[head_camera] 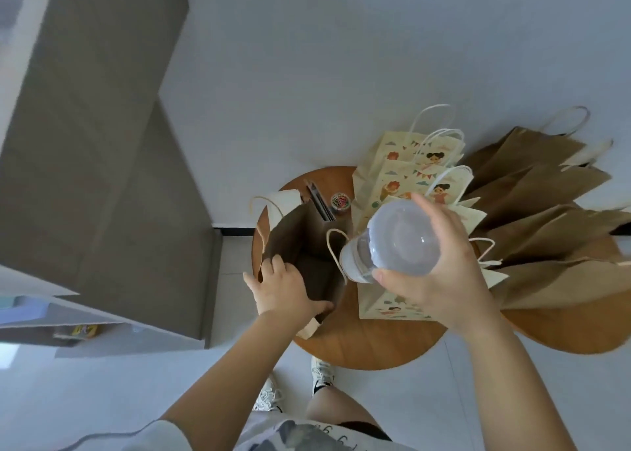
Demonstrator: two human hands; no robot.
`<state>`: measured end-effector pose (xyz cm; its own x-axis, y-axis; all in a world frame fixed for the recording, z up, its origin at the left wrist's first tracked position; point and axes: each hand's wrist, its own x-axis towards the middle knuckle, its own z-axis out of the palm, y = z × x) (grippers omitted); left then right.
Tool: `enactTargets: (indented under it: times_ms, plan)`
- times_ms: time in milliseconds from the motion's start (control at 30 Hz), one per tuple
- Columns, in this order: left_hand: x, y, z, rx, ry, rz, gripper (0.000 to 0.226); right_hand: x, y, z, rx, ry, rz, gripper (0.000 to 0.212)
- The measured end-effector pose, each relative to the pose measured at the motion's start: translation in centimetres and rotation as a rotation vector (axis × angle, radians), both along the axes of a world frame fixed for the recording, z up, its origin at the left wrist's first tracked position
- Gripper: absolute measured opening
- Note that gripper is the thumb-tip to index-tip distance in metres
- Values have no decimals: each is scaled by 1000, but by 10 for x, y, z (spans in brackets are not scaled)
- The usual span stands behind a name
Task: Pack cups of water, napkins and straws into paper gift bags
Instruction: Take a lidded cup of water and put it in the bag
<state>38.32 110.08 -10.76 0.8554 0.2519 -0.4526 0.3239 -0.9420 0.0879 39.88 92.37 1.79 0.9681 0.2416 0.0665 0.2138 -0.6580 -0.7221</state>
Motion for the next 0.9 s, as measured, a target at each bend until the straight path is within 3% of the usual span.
enactTargets:
  times_ms: [100,300,467,600,900]
  plan:
    - [10,3,-3,-18,1,-61,107,28,-4,9,45,14,21,94]
    - [22,17,1,-48,2,-193,106,83,15,7,76,16,98,98]
    - [29,23,2,-88,-29,-272,105,108,47,-23,-36,96,227,95]
    - [35,29,5,-62,-13,-348,107,114,54,-63,-253,181,337,99]
    - [51,41,14,50,5,-420,112,125,31,-88,-868,56,583,103]
